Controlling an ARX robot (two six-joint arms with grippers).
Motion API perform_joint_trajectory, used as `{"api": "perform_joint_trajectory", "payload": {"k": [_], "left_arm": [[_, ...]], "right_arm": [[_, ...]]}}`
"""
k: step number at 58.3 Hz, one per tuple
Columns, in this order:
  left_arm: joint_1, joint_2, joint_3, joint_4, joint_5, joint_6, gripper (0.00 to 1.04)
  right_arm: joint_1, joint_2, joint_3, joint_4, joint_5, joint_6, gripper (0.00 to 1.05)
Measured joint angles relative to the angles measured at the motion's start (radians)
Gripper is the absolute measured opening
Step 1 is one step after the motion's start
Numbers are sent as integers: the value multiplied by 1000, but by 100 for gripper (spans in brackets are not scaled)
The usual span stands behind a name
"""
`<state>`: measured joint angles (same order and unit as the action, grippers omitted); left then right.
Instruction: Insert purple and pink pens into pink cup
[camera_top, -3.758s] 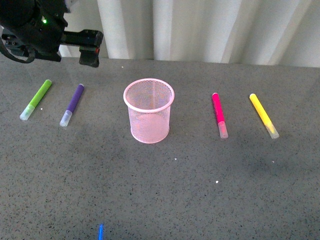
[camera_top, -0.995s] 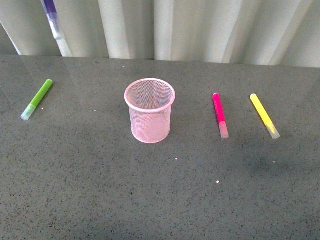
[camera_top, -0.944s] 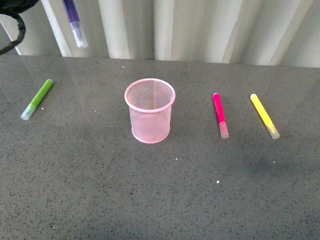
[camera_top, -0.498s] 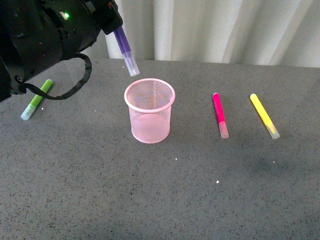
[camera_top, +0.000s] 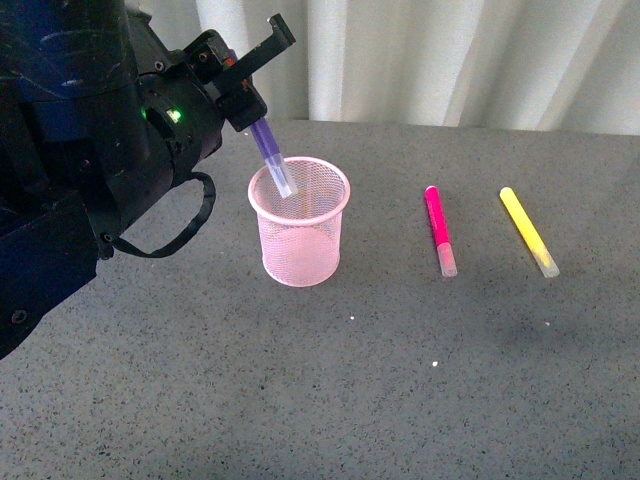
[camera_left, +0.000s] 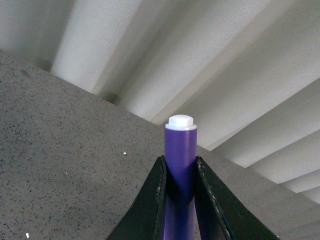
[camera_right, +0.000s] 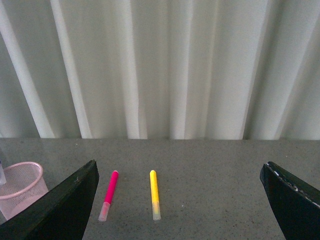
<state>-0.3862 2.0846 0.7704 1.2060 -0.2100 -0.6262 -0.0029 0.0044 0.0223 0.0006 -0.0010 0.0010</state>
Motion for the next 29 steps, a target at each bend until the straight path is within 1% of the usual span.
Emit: {"api": "perform_joint_trajectory", "payload": {"k": [11,13,15,21,23,26,29], "left_arm": [[4,4,0,7,6,2,13],[5,4,0,4,10,0,18],[7,4,0,5,10,2,25],[9,5,-3,5,20,1,41],[10,5,-6,8,23,0,48],[11,4,-10,10,26,0,55],[13,4,-14,12,27,0,66]], "right_arm": [[0,0,0,0,0,0,98],[0,0,0,0,0,0,98],[0,0,0,0,0,0,98],[0,0,0,0,0,0,98],[0,0,0,0,0,0,98],[0,0,0,0,0,0,98],[0,0,0,0,0,0,98]]}}
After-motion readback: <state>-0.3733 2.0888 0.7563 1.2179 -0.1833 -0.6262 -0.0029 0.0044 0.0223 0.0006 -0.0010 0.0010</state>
